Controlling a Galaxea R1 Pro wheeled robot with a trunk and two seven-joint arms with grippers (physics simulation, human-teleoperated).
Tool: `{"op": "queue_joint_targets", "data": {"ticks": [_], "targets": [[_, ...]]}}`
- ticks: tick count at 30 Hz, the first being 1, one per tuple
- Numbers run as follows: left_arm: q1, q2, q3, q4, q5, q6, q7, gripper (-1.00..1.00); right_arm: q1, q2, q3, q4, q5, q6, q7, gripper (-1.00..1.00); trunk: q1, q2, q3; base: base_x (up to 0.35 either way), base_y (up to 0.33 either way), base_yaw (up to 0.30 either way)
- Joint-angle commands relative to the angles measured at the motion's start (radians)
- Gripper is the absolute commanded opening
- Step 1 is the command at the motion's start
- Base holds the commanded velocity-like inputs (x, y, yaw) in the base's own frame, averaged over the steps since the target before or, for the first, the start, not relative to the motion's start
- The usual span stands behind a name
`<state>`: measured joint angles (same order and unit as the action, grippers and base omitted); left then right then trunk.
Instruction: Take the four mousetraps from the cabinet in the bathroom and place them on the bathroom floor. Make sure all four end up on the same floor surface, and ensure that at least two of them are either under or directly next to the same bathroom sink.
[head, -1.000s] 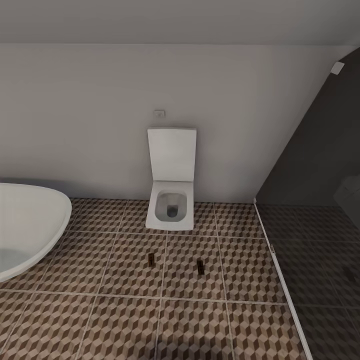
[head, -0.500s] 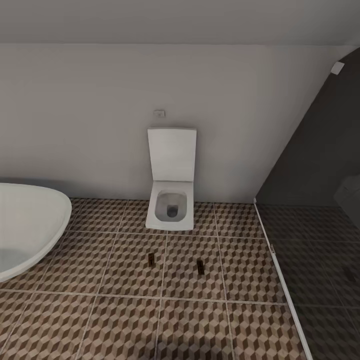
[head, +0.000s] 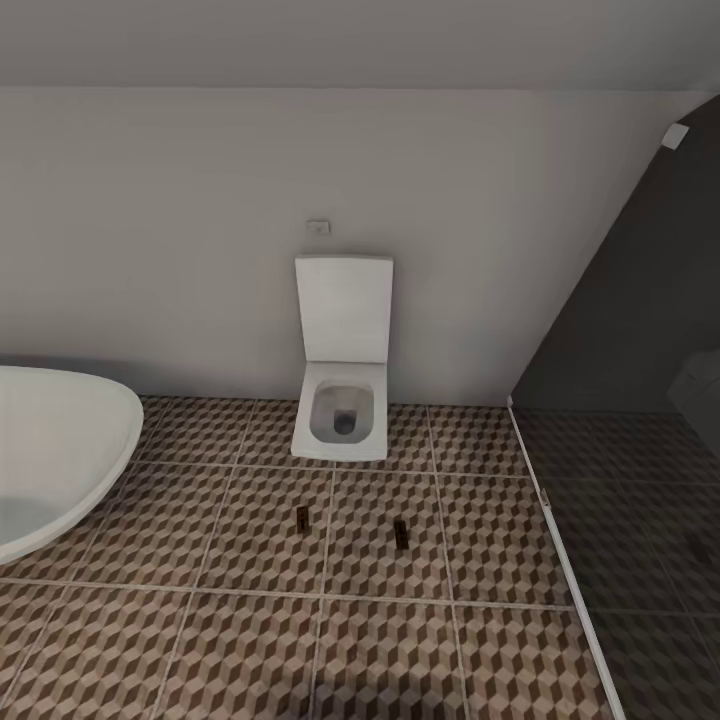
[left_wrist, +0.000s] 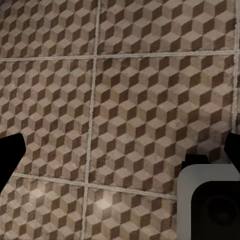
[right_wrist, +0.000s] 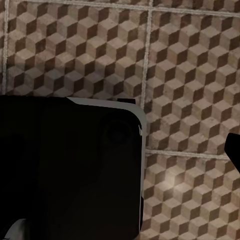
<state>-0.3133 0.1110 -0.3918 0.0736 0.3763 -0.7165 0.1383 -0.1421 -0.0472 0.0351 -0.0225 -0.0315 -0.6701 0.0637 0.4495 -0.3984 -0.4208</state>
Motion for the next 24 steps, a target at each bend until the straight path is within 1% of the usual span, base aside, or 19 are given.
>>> {"op": "queue_joint_targets", "data": {"ticks": [1, 24], "targets": [[-0.001, -0.001, -0.009, 0.003, 0.003, -0.004, 0.004, 1.00, -0.001, 0.000, 0.003, 0.001, -0.004, -0.003, 0.004, 1.00, 0.000, -0.002, -0.001, 0.000, 0.000, 0.000], [-0.001, -0.001, -0.009, 0.003, 0.003, -0.004, 0.004, 1.00, -0.001, 0.000, 0.003, 0.001, -0.004, -0.003, 0.004, 1.00, 0.000, -0.002, -0.001, 0.000, 0.000, 0.000]]}}
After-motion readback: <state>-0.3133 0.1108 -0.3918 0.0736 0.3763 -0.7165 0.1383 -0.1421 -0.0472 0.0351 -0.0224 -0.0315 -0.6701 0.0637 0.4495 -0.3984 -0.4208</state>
